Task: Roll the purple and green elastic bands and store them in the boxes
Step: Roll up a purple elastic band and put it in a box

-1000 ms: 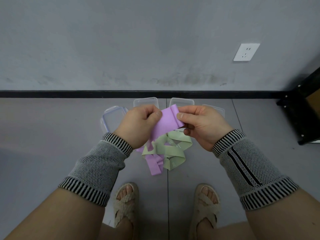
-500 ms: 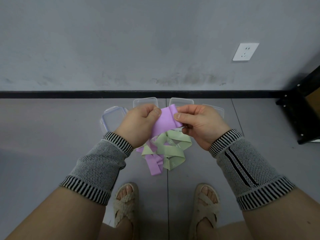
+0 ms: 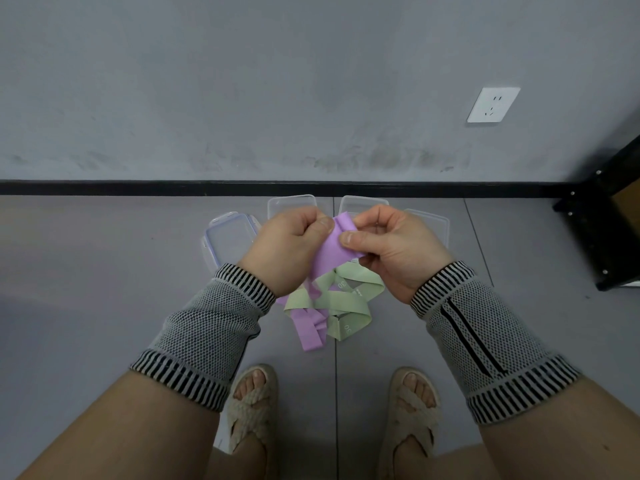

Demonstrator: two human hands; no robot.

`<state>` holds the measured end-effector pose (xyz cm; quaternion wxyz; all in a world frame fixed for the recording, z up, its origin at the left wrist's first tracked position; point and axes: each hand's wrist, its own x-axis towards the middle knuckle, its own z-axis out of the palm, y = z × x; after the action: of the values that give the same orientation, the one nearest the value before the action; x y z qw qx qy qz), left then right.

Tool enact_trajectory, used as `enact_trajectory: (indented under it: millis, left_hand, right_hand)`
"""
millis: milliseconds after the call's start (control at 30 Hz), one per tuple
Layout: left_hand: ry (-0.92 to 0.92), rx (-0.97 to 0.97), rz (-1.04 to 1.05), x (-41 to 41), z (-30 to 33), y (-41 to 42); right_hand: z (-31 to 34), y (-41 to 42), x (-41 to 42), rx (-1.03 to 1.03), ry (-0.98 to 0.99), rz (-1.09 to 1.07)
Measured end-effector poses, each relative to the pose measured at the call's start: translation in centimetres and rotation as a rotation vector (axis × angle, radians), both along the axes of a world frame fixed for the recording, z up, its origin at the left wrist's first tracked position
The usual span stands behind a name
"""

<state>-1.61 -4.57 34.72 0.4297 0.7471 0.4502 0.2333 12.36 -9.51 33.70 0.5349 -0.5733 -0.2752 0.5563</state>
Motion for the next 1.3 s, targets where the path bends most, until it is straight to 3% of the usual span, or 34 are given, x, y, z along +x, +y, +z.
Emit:
enact_trajectory:
  millis: [167,633,867,1033,1300]
  left_hand:
    - [-0.071,-0.077,0.029,0.2,0.0,-0.1]
    - [0.018,0.011,0.016,-0.5,-0.2,0.4]
    - [0.179,0.12,0.019,-1.5,-0.5,1.2]
    - [0.136,0.188,0.018,-1.2,-0.4,1.1]
    - [0.153,0.254,0.011,-1.1,-0.4,0.9]
  right_hand:
    - [-0.3,-0.1,-0.2,0.012,-0.043,0.017]
    - [0.4,-0.7,0.2,0.07,-0.204,0.143]
    - [0.7,-0.6,1.1,0.052,0.021,0.052]
    - [1.1,-0.8,1.2,0.048,0.153,0.073]
    - [0.8,-0.7,1.5,-0.045,0.025,0.172]
